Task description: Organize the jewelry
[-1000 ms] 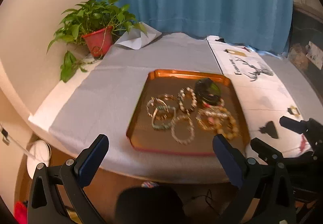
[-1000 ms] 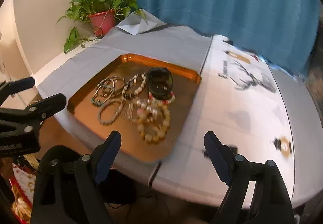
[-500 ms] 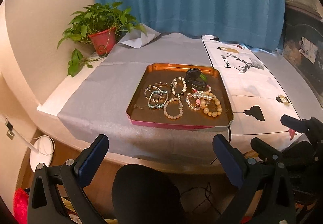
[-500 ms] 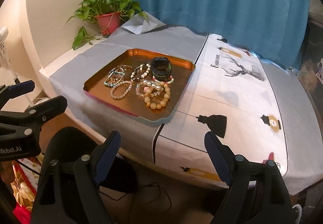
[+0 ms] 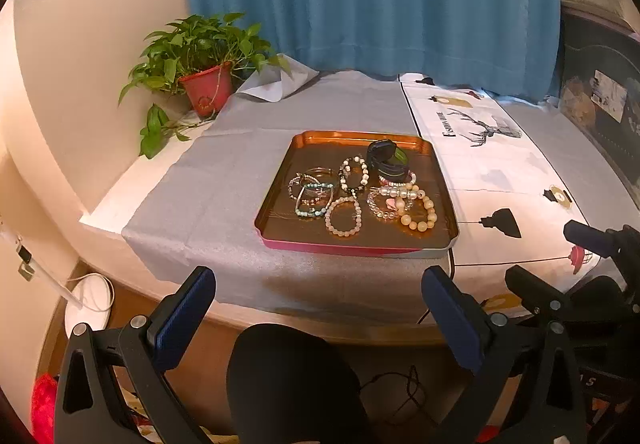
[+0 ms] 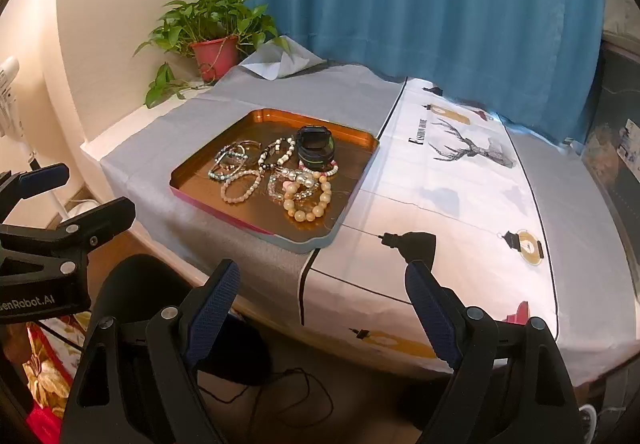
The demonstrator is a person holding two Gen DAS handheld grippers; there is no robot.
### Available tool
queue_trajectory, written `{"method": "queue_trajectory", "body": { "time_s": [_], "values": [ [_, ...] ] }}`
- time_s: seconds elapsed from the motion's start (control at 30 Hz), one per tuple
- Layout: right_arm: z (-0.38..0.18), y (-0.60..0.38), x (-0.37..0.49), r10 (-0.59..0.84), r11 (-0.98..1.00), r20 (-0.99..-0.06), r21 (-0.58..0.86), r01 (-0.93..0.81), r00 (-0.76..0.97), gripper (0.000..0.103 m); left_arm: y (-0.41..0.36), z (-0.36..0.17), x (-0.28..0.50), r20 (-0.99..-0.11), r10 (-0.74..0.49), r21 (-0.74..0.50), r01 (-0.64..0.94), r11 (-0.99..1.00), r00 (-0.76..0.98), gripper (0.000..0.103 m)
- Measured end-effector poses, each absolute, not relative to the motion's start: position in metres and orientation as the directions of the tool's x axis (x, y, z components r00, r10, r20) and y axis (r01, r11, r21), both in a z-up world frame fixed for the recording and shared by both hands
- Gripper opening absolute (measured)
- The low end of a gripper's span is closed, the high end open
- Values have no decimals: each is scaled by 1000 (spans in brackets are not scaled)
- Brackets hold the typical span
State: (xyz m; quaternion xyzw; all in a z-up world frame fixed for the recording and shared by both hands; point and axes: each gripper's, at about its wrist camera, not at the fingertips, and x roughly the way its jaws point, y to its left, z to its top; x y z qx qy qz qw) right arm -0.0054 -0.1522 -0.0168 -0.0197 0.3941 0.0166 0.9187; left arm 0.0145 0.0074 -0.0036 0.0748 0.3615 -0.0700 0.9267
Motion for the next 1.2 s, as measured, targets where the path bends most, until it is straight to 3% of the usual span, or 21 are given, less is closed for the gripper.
{"method": "queue_trajectory", "body": {
  "time_s": [1.2],
  "values": [
    [-5,-151,-6,12,998,-717,-30,-48,697,85,10,-2,11,-683,-56,99,168,981,729,103]
  ]
}}
